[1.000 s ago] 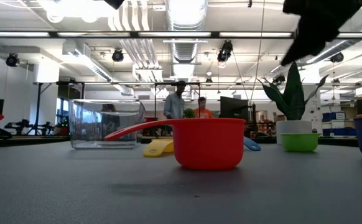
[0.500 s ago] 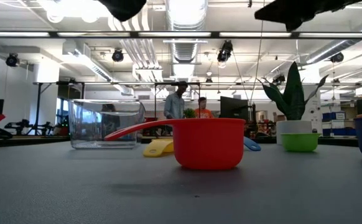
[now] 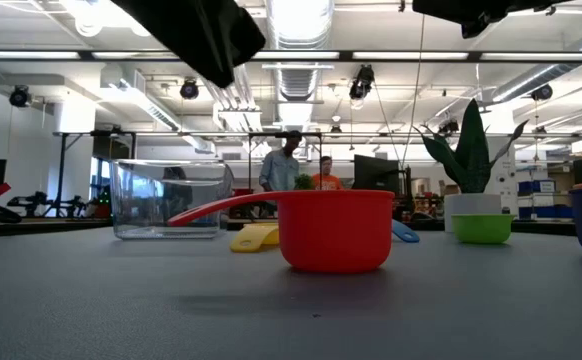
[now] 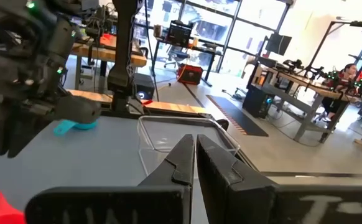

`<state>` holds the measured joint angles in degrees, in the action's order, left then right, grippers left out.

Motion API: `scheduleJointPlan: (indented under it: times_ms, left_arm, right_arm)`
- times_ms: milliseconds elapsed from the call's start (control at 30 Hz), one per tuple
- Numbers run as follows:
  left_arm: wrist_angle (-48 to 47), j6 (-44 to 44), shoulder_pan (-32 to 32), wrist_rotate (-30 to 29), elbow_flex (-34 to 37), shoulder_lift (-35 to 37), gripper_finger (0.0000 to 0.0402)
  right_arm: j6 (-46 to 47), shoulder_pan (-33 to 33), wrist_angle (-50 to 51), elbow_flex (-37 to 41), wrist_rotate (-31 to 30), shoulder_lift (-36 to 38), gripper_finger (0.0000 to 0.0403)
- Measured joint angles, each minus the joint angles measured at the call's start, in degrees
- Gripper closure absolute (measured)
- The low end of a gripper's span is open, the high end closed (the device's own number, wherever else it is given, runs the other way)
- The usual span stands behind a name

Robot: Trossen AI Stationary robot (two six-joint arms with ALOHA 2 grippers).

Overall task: Nest measuring cups in basket
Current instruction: Stack the red measuring cup on top of the orange measuring cup

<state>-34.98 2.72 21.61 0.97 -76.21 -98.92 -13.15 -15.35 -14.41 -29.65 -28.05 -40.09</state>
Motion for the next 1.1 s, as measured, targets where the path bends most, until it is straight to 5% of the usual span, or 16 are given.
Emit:
scheduleJointPlan:
  times_ms: [333, 767, 1100]
  left_arm:
    - [6.92, -9.24, -0.12, -0.36, -1.72, -3.69, 0.035]
    - [15.86, -21.54, -3.2, 1.04, -1.0, -7.58, 0.0209]
    - [22.02, -14.26, -3.39, -1.8, -0.98, -9.04, 0.0198]
  right_arm:
    - [0.04, 0.0, -0.07, 0.0, 0.0, -0.2, 0.0394]
    - [0.58, 0.02, -0.04, 0.0, -0.34, -0.1, 0.0394]
    - [1.2, 0.13, -0.04, 0.0, -0.46, -0.16, 0.0394]
